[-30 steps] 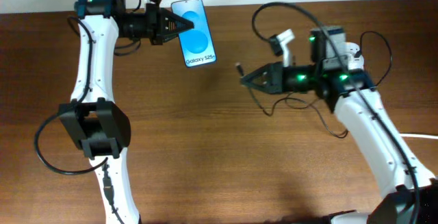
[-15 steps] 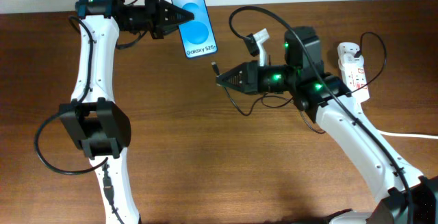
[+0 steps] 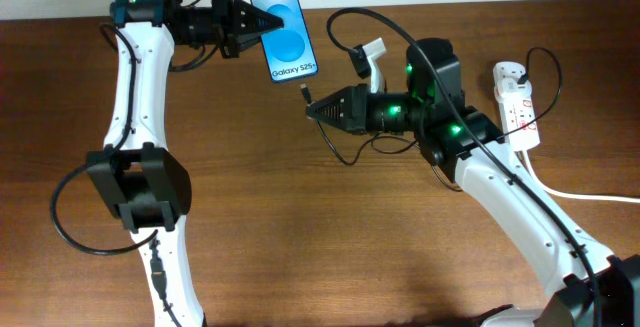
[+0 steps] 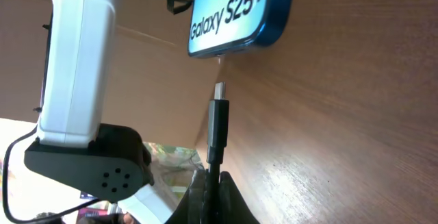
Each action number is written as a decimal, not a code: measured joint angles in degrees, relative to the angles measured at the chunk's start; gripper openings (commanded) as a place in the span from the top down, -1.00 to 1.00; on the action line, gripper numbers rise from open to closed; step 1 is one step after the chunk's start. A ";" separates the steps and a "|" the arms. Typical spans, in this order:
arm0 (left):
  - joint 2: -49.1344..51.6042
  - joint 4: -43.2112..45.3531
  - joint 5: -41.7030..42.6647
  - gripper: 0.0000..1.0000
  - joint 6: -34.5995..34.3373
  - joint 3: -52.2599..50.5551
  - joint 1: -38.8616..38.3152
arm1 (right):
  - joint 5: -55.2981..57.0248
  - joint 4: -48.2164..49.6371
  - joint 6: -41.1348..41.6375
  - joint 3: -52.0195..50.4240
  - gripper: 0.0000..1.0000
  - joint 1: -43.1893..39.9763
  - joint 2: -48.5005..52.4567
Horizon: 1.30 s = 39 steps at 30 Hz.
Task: Plug charger to phone and switch on socket
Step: 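Lift the cable plug with the right gripper toward the phone's bottom port, then align the plug under the phone port and push it upward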
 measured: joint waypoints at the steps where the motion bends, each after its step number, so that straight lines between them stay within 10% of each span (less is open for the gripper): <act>1: 0.00 0.00 0.00 1.00 -0.13 0.00 0.00 | 0.17 0.02 0.22 0.00 0.92 0.00 0.00; 39: 0.00 0.13 -0.11 1.00 -0.20 0.00 -2.91 | 4.17 4.85 3.96 -0.07 0.91 1.70 3.08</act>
